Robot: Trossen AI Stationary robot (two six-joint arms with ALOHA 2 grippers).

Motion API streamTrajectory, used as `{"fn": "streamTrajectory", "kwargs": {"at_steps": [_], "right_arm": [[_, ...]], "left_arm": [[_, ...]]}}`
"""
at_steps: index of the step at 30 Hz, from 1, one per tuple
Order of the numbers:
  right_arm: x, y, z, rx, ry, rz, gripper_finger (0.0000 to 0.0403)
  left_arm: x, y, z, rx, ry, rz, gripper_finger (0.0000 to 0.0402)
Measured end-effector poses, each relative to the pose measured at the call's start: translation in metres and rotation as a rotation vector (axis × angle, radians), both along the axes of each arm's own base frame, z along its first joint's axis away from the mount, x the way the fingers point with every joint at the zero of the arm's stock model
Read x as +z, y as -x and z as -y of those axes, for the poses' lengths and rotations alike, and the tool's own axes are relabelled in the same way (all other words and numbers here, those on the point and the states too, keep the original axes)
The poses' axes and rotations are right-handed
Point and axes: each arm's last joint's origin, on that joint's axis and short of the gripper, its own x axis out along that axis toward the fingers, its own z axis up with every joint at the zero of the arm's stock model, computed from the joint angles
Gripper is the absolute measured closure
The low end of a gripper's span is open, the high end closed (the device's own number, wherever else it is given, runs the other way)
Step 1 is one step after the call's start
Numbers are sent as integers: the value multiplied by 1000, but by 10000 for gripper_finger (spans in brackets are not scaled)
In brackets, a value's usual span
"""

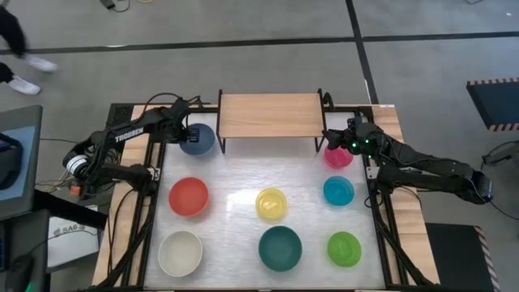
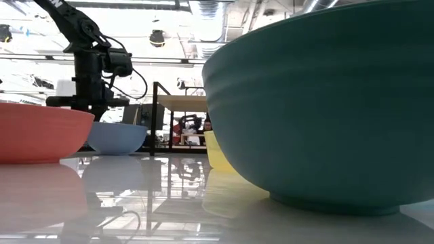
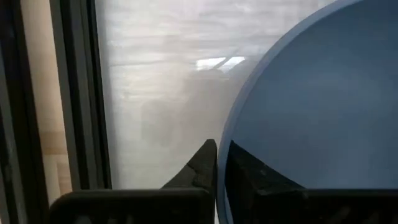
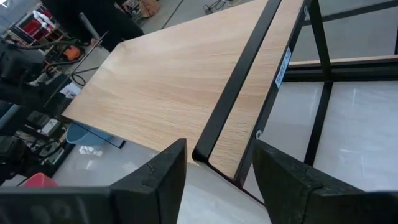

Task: Place and stack bowls onto a shelf
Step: Put the blue bowl on the shelf

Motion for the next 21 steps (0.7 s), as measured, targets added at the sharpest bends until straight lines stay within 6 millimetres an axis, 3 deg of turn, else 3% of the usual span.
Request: {"fn": "streamTrajectory", "kwargs": {"at_steps": [11, 21], "right_arm": [[1, -1, 0, 2, -15, 25, 262], [30, -13, 2, 16, 70, 4, 296]], "left_arm": [[30, 18, 26, -4, -35, 2, 401], [118, 9, 44, -139, -323, -12, 401]]}}
